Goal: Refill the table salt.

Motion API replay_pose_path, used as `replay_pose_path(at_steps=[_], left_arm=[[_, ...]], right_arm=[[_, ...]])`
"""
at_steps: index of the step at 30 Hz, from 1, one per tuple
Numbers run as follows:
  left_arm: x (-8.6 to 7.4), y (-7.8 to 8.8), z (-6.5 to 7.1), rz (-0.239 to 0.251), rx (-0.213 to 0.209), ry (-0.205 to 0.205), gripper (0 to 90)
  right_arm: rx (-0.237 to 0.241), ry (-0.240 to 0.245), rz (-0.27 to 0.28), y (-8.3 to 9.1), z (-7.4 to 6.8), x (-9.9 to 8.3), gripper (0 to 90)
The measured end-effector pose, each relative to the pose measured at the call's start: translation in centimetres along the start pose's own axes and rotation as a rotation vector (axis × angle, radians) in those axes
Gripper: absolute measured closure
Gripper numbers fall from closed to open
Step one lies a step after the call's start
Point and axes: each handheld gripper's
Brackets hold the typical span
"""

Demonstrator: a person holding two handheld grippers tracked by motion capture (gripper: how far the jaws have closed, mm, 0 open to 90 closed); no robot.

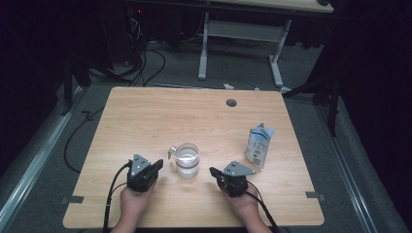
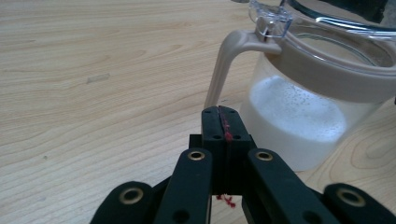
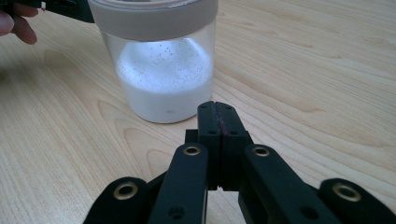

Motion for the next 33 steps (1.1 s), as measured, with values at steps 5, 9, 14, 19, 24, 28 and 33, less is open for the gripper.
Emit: replay_pose_path(at_steps=[5, 9, 14, 19, 24, 28, 33], left_arm=[[0.3, -0.6, 0.1, -0.005, 0.006, -0.009, 90.0], [0.7, -1.5, 0.4, -0.011, 0.007, -0.021, 90.0], [1.1, -2.1, 0.6, -0.015, 0.001, -0.033, 89.9], [1.5, -2.5, 0.6, -0.017, 0.014, -0.038, 89.9], [1.8, -3.0, 0.5, -0.023, 0.008, -0.035, 89.9], [2.3, -3.9, 0.1, -0.027, 0.005, -0.026, 89.9], [2.6, -4.4, -0.2, -0.031, -0.001, -0.014, 89.9]], right_arm=[[-0.001, -0.001, 0.003, -0.1, 0.0, 0.0, 89.9], [0.003, -0.001, -0.002, -0.1, 0.0, -0.1, 89.9], [0.003, -0.007, 0.000, 0.1, 0.2, -0.1, 89.9], [0.003, -0.011, 0.004, 0.1, 0.3, -0.1, 89.9], [0.004, -0.013, 0.005, 0.1, 0.3, -0.1, 89.9], [0.003, -0.014, 0.003, 0.1, 0.3, -0.1, 89.9], [-0.002, -0.017, 0.006, 0.2, 0.4, -0.1, 89.9]])
Point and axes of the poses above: each handheld gripper's, and its own axes: y roughly backward along the jaws, x roughly out of its top, z roughly to its right, and after that the axes turned 2 degrees about x, right-handed
